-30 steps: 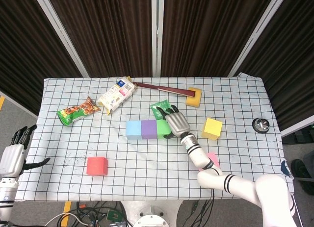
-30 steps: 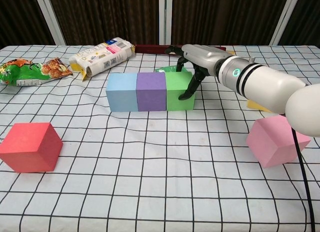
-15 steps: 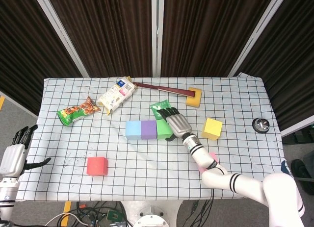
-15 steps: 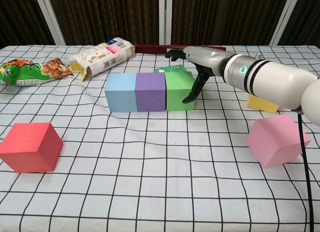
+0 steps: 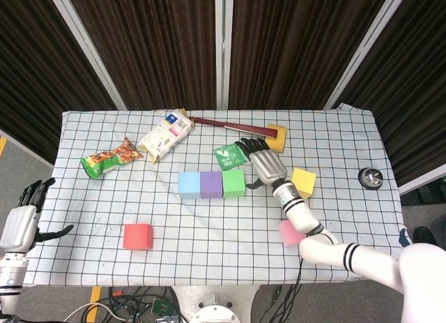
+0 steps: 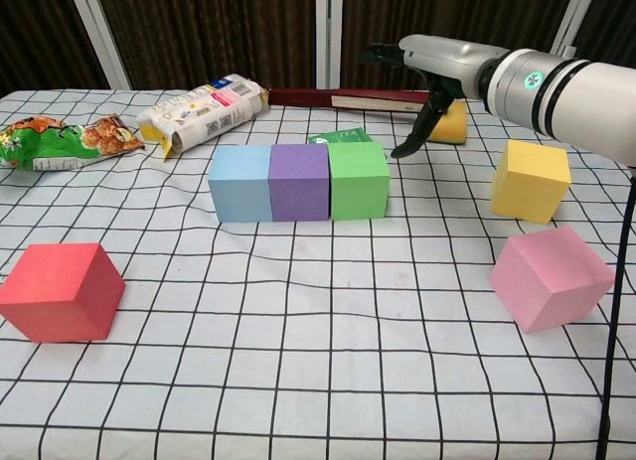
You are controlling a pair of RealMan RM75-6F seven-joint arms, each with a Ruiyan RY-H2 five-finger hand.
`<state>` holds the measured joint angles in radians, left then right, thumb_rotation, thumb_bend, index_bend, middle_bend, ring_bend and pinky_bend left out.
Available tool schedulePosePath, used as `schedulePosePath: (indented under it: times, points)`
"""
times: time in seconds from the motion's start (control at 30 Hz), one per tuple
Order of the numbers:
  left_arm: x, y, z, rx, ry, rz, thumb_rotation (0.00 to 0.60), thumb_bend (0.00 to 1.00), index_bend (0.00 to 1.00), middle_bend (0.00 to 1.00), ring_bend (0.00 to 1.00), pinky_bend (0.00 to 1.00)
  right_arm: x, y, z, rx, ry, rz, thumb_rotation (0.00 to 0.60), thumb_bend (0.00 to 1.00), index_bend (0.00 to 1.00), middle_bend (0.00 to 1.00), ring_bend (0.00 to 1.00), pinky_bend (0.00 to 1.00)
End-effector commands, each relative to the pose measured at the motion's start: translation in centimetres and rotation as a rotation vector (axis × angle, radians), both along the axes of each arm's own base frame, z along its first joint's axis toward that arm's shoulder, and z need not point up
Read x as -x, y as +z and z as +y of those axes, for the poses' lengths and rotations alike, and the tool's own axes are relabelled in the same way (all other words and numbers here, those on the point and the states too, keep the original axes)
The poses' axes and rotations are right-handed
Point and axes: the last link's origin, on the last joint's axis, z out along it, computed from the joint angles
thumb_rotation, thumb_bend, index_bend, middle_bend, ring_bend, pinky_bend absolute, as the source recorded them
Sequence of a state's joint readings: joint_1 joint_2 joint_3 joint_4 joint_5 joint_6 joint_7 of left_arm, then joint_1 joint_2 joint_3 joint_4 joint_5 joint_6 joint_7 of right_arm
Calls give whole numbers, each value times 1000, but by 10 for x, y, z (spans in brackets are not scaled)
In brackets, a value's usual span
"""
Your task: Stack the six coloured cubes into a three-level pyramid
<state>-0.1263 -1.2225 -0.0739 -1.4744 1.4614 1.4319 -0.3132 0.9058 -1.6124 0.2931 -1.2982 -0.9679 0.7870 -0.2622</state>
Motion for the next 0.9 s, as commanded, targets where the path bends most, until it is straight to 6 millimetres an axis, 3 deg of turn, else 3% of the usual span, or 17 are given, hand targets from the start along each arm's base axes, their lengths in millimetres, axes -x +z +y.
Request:
schedulePosePath:
  times: [0.03,0.43,0.9]
  points:
    - [1,0,0,0,1,-1,600,5,46,108,0,42,11,-1,-6,7,-41,63,600,0,0,0,0,0]
    - [7,-2,1,3,24,-8,600,5,45,108,0,42,19,-31,-9,13,-115,78,600,72,0,0,0,0]
    - [8,-3,2,8,24,-5,600,5,46,108,0,42,14,-44,-10,-2,-131,18,600,104,0,0,0,0]
